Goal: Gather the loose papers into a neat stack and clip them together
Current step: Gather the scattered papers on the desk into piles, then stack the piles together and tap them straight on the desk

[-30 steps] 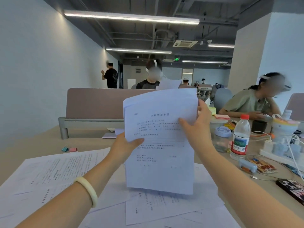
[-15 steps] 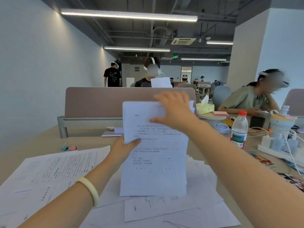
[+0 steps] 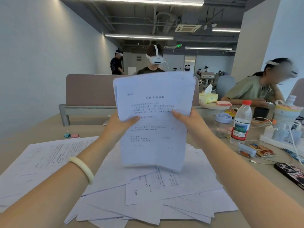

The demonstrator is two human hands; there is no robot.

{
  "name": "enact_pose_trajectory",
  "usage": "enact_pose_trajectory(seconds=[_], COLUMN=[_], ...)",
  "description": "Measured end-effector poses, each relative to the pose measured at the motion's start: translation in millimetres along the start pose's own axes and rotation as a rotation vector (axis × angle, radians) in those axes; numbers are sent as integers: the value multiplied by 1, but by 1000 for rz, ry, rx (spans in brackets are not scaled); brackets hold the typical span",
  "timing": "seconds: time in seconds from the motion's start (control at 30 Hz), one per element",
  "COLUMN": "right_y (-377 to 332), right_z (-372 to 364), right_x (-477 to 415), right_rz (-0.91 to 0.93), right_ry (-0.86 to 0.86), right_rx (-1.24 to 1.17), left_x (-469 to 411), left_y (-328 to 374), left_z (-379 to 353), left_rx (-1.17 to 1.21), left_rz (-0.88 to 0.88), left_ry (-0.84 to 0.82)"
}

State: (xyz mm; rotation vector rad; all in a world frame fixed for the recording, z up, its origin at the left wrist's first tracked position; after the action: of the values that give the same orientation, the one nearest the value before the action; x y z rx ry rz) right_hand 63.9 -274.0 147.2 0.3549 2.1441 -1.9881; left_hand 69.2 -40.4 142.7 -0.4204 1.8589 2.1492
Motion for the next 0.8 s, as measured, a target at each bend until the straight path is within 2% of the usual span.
enact_pose_trajectory(seconds=[0.13, 0.23, 0.4, 0.47, 0.53, 0.6, 0.7, 0.73, 0.8], right_y=[46, 50, 2, 1, 21, 56, 110, 121, 137], right_z=[0, -5, -32, -53, -78, -107, -158, -170, -188], right_x=[18, 21, -5, -18, -25, -27, -25, -25, -30], right_rz=[-92, -83, 64, 64, 2, -94, -298, -311, -233], right_ry=[2, 79, 155, 143, 132, 43, -191, -235, -308], right_rx=[42, 142, 251, 242, 248, 271, 221, 262, 525], left_x=[11, 12, -5, -10, -8, 5, 27, 34, 46], left_y=[-40, -53, -3, 6, -11, -44, -84, -94, -108], left_z=[0, 0, 29, 55, 80, 108, 162, 184, 228], left_rx=[-18, -43, -176, -207, -302, -402, -401, -397, -406], left_rz=[61, 142, 1, 19, 110, 261, 378, 419, 497], left_ry=[4, 53, 104, 105, 67, 56, 189, 262, 380])
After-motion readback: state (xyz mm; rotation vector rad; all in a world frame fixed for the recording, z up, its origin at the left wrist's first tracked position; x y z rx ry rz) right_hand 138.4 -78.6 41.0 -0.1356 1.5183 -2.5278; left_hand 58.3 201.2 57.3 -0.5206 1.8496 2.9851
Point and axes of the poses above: each hand's wrist, its own x-axis away from the middle knuckle, its own z-axis out of the back of the hand, y = z × x, the point moved 6 cm from there along -x, towards the middle knuckle, and after that the axes turned 5 degrees about -x, right-handed, at the moved point
